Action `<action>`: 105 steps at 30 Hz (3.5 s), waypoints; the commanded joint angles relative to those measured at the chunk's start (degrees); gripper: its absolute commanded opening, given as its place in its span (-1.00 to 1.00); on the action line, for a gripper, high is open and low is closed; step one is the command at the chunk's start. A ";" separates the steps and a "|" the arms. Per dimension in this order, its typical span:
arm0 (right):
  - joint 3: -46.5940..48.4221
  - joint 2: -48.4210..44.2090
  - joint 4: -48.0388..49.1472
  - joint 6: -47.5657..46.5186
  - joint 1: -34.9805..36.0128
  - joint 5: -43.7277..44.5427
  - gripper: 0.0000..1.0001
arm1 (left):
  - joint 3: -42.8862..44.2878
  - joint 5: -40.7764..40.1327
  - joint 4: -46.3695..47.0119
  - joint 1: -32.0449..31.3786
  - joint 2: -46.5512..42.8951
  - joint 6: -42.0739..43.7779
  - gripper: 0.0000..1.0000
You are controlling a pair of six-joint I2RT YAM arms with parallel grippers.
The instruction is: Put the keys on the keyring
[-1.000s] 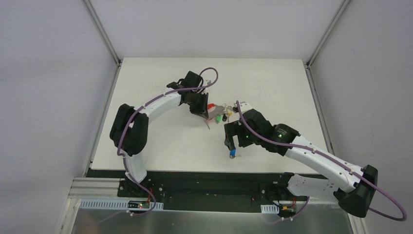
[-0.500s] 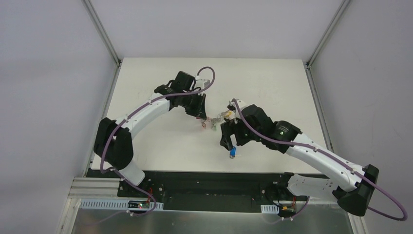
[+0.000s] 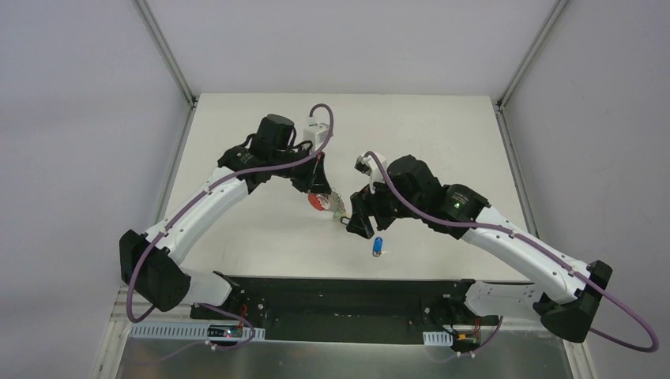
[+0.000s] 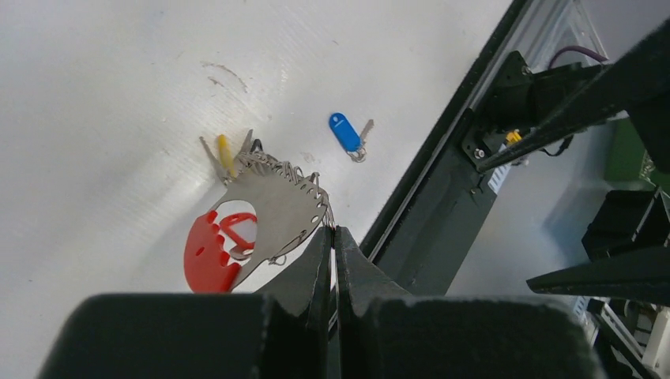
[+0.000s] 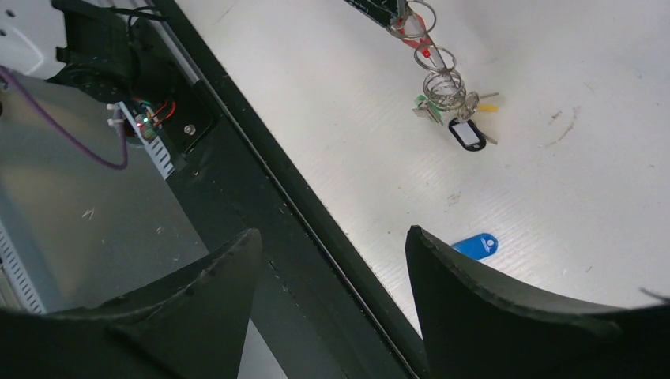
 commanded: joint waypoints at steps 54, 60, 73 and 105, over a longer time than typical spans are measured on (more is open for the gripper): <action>11.74 -0.70 23.19 -9.72 3.31 -28.13 0.01 | 1.86 26.30 11.27 -1.30 -27.23 -1.37 -1.00; 12.50 0.57 23.25 -10.18 4.55 -26.45 -0.01 | 1.62 26.08 11.74 -1.31 -27.58 -1.67 -1.00; 12.96 1.57 23.66 -10.52 5.88 -23.71 -0.60 | 1.24 26.61 12.23 -1.32 -28.84 -2.19 -1.00; 24.99 4.18 -2.86 -3.75 7.62 -20.97 -1.00 | 3.49 27.45 6.27 -1.32 -24.59 -19.99 -0.15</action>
